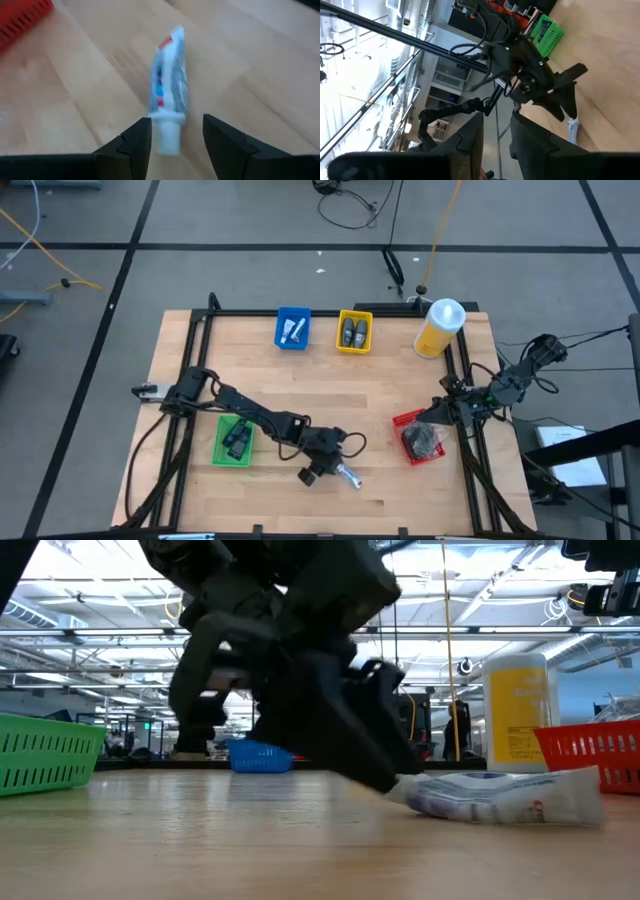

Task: Pick & Place Travel size toiletries
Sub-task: Put the white toothpaste into the blue basket

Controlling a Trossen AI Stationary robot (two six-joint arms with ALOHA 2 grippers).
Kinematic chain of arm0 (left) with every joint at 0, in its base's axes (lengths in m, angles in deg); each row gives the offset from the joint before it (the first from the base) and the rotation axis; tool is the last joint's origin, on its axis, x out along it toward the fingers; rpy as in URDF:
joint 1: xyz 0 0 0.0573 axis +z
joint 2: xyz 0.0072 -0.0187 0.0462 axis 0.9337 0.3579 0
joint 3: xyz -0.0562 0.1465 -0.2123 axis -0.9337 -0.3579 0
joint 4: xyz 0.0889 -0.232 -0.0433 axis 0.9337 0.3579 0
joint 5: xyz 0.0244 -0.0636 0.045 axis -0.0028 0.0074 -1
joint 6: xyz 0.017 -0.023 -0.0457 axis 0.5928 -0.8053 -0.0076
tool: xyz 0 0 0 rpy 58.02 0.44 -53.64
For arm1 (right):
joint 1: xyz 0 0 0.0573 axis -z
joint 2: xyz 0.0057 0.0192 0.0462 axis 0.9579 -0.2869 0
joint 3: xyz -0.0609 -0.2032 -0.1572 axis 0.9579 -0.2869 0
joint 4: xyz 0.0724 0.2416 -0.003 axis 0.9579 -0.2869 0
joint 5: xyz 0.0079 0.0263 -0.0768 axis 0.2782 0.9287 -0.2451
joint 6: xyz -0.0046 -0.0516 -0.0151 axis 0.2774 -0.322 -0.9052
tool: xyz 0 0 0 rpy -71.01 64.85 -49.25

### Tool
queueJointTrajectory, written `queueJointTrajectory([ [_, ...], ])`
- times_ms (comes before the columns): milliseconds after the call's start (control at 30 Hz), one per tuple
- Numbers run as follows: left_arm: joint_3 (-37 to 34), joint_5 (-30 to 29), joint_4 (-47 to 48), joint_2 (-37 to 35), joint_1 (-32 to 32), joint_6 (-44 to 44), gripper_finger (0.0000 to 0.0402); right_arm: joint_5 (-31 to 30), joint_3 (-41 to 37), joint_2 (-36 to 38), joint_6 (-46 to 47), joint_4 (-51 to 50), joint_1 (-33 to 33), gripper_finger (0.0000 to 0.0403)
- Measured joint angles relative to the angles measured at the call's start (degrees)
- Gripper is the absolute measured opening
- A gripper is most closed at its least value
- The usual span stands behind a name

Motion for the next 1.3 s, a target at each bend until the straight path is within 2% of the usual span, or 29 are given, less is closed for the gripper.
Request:
queueJointTrajectory([
  [133,0.06,-0.46,-2.26,-0.02,-0.18,-0.02,0.0177,-0.01,0.00,-0.01,0.00,-0.33,0.00,0.0089],
  [367,0.08,-1.84,1.34,0.46,-0.06,0.01,0.0177,-0.03,0.00,0.00,0.03,-0.31,0.01,0.0089],
  [633,0.11,-2.34,0.02,0.65,0.07,-0.06,0.0173,-1.11,0.00,-0.02,0.02,-0.33,0.00,0.0089],
  [1067,0.14,-1.49,-0.60,1.40,-0.09,-5.43,0.0050,-1.52,0.00,-0.02,0.05,-0.52,-0.01,0.0089],
  [1300,0.14,-1.74,-0.13,0.71,-0.12,-15.89,0.0044,-1.52,0.00,-0.02,0.05,-0.48,0.00,0.0089],
])
